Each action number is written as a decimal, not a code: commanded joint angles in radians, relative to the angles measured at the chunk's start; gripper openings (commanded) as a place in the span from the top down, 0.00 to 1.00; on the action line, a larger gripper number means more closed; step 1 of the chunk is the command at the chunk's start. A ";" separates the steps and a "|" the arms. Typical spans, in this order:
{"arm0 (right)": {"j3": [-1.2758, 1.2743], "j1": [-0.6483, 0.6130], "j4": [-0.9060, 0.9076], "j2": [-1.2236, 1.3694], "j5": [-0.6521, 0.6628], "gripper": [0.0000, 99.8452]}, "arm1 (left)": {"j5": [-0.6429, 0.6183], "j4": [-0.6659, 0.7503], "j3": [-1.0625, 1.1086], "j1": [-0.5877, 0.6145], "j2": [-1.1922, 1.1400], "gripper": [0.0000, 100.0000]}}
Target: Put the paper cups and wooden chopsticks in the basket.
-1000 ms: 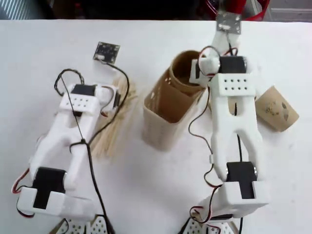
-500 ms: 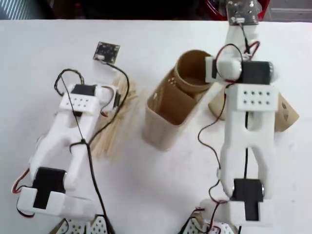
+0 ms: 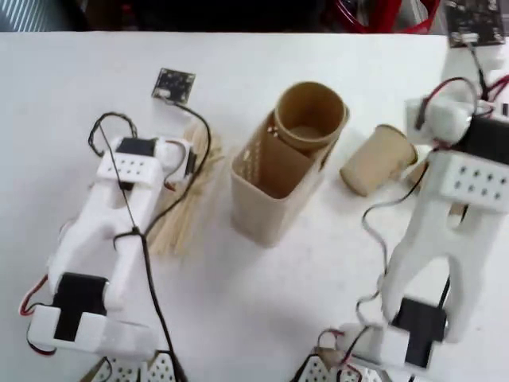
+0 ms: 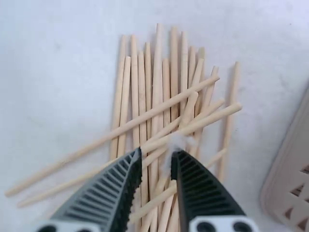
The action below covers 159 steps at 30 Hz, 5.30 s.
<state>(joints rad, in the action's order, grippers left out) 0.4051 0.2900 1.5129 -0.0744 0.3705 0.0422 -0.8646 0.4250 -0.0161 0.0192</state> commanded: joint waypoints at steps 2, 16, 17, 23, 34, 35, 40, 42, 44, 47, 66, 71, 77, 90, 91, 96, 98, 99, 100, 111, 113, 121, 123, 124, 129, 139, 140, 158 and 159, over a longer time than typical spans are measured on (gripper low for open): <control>0.038 0.120 -0.116 0.191 0.066 0.63 | -0.011 0.015 -0.005 -0.001 0.035 0.88; 0.040 0.099 -0.223 0.486 0.040 0.63 | -0.011 0.018 -0.005 -0.001 0.033 0.88; 0.040 0.099 -0.223 0.499 0.040 0.63 | -0.011 0.018 -0.005 -0.001 0.033 0.88; 0.040 0.094 -0.225 0.559 0.040 0.63 | -0.011 0.015 -0.005 -0.001 0.033 0.88; 0.031 0.199 -0.237 0.591 0.048 0.63 | -0.011 0.015 -0.005 -0.013 0.033 0.88; 0.031 0.208 -0.226 0.593 0.048 0.63 | -0.011 0.015 -0.003 -0.019 0.033 0.88; 0.035 0.274 -0.150 0.591 0.040 0.63 | -0.011 0.023 0.014 -0.022 0.035 0.88; 0.035 0.305 -0.151 0.591 0.038 0.63 | -0.011 0.023 0.015 -0.022 0.035 0.88; 0.035 0.340 -0.153 0.591 0.038 0.63 | -0.011 0.023 0.015 -0.022 0.035 0.88; 0.037 0.389 -0.153 0.593 0.038 0.63 | -0.011 0.023 0.015 -0.022 0.035 0.88; 0.034 0.426 -0.154 0.544 0.048 0.73 | -0.011 0.023 0.018 -0.022 0.035 0.88; 0.040 0.424 -0.160 0.630 0.048 0.73 | -0.011 0.023 0.017 -0.022 0.036 0.88; 0.040 0.426 -0.206 0.708 0.054 0.72 | -0.011 0.023 0.017 -0.022 0.036 0.88; 0.038 0.450 -0.208 0.736 0.178 0.86 | -0.011 0.023 0.017 -0.022 0.038 0.88; 0.040 0.456 -0.213 0.733 0.178 0.90 | -0.011 0.023 0.017 -0.022 0.038 0.88; 0.040 0.461 -0.189 0.694 0.187 0.98 | -0.011 0.023 0.015 -0.022 0.038 0.88; 0.040 0.453 -0.151 0.651 0.187 0.98 | -0.011 0.023 0.015 -0.022 0.038 0.88; 0.040 0.452 -0.130 0.627 0.186 0.98 | -0.011 0.023 0.017 -0.022 0.038 0.88; 0.040 0.452 -0.114 0.598 0.184 0.98 | -0.011 0.023 0.017 -0.022 0.038 0.88; 0.040 0.294 -0.038 0.091 -0.127 0.98 | -0.011 0.023 0.015 -0.022 0.038 0.88; 0.040 0.216 -0.036 -0.010 -0.201 0.98 | -0.011 0.023 0.015 -0.022 0.038 0.88; 0.035 -0.186 -0.205 -0.354 -0.468 0.98 | -0.006 0.023 0.014 -0.022 0.038 0.88; 0.032 -0.292 -0.274 -0.386 -0.514 0.98 | -0.006 0.023 0.014 -0.022 0.038 0.88; 0.031 -0.343 -0.302 -0.389 -0.526 0.98 | -0.006 0.023 0.012 -0.022 0.038 0.88; 0.012 -0.486 -0.326 -0.312 -0.537 0.98 | -0.006 0.023 0.012 -0.021 0.038 0.88; -0.054 -0.394 -0.329 -0.127 -0.618 0.98 | -0.006 0.023 0.012 -0.021 0.038 0.88; -0.054 -0.381 -0.326 -0.117 -0.620 0.98 | -0.006 0.023 0.012 -0.022 0.038 0.88; -0.049 -0.306 -0.113 -0.053 -0.531 0.63 | -0.005 0.023 0.012 -0.022 0.036 0.88; -0.049 -0.291 -0.113 -0.053 -0.470 0.63 | -0.005 0.023 0.012 -0.022 0.036 0.88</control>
<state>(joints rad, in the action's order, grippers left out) 0.3437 -0.0476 1.3963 -0.1128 -0.2110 0.0422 -0.8585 0.4496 -0.0269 0.0192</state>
